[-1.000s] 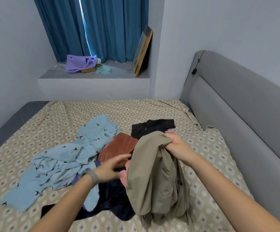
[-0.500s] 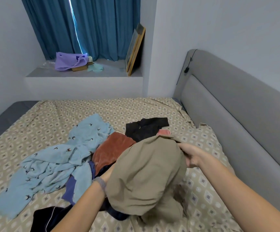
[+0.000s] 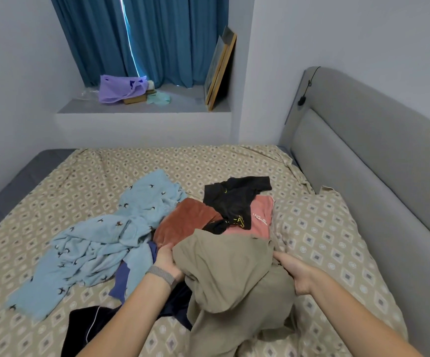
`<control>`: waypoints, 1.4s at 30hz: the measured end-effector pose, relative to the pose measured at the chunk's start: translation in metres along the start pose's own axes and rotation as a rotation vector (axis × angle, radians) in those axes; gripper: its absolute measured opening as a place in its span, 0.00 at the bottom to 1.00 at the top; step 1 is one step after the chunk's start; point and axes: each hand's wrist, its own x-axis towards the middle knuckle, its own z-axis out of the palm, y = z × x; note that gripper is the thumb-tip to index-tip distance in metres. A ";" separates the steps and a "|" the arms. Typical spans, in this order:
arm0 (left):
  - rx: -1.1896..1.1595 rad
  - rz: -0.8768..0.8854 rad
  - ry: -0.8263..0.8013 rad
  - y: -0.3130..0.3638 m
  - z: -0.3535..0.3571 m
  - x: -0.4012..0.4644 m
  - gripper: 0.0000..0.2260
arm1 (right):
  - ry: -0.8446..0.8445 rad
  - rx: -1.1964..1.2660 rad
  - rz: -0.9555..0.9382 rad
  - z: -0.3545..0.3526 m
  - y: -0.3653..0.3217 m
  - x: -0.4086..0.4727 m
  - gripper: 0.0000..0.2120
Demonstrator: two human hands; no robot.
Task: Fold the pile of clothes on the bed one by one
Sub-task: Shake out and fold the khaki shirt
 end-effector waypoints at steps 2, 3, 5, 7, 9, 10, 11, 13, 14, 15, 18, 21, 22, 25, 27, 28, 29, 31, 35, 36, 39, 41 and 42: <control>-0.288 -0.061 -0.182 -0.013 -0.004 0.000 0.22 | -0.012 -0.027 0.000 0.002 0.005 0.005 0.23; -0.382 -0.088 -0.256 -0.019 -0.006 -0.003 0.24 | -0.018 -0.030 0.009 0.003 0.009 0.007 0.24; -0.395 -0.121 -0.382 -0.033 -0.005 -0.009 0.18 | -0.058 -0.019 0.030 0.007 0.014 0.011 0.25; -0.233 -0.098 -0.476 -0.043 0.001 -0.014 0.13 | -0.072 -0.020 0.040 0.010 0.019 0.012 0.26; -0.101 -0.077 -0.465 -0.045 0.008 -0.017 0.29 | -0.102 -0.015 0.014 0.008 0.019 0.011 0.26; -0.089 -0.066 -0.461 -0.042 0.009 -0.016 0.37 | -0.108 0.008 -0.006 0.005 0.017 0.009 0.26; -0.091 -0.045 -0.472 -0.038 0.006 -0.012 0.41 | -0.102 0.031 -0.036 0.003 0.014 0.007 0.26; -0.130 -0.022 -0.518 -0.030 -0.001 0.002 0.45 | -0.098 0.055 -0.090 0.002 0.007 0.001 0.23; -0.148 -0.023 -0.517 -0.028 -0.002 0.005 0.47 | -0.101 0.054 -0.112 0.002 0.003 -0.001 0.22; -0.141 -0.007 -0.507 -0.028 -0.002 0.011 0.48 | -0.116 0.049 -0.136 0.004 0.000 -0.003 0.22; 0.063 0.019 -0.444 -0.036 -0.001 0.013 0.43 | -0.158 0.034 -0.190 0.013 -0.009 -0.007 0.21; 0.528 0.072 -0.484 -0.044 -0.013 0.019 0.33 | -0.152 0.021 -0.235 0.019 -0.018 -0.010 0.21; 0.674 0.071 -0.480 -0.046 -0.018 0.019 0.34 | -0.145 0.011 -0.241 0.019 -0.021 -0.009 0.23; 0.992 -0.044 -0.532 -0.053 -0.040 0.029 0.38 | -0.111 -0.018 -0.256 0.018 -0.029 -0.010 0.26; 1.023 -0.208 -0.591 -0.058 -0.057 0.039 0.39 | -0.095 -0.009 -0.283 0.018 -0.034 -0.013 0.25; 0.994 -0.267 -0.624 -0.060 -0.065 0.041 0.39 | -0.086 0.003 -0.302 0.018 -0.036 -0.015 0.24; 0.955 -0.282 -0.686 -0.064 -0.072 0.044 0.38 | -0.079 0.019 -0.321 0.017 -0.039 -0.017 0.24; 0.971 -0.186 -0.700 -0.065 -0.073 0.036 0.35 | -0.065 0.058 -0.352 0.011 -0.044 -0.018 0.23; 1.014 0.236 -0.496 -0.053 -0.059 0.031 0.38 | -0.064 0.077 -0.391 0.003 -0.051 -0.022 0.18; 0.996 0.324 -0.461 -0.045 -0.055 0.030 0.33 | -0.077 0.039 -0.410 0.000 -0.052 -0.023 0.16; 0.955 0.486 -0.359 -0.020 -0.035 0.024 0.08 | -0.181 -0.203 -0.451 -0.012 -0.054 -0.026 0.24; 0.964 0.534 -0.307 -0.007 -0.020 0.022 0.08 | -0.231 -0.402 -0.446 -0.017 -0.053 -0.025 0.31; 0.990 0.557 -0.299 -0.002 -0.014 0.021 0.08 | -0.216 -0.508 -0.445 -0.018 -0.053 -0.024 0.33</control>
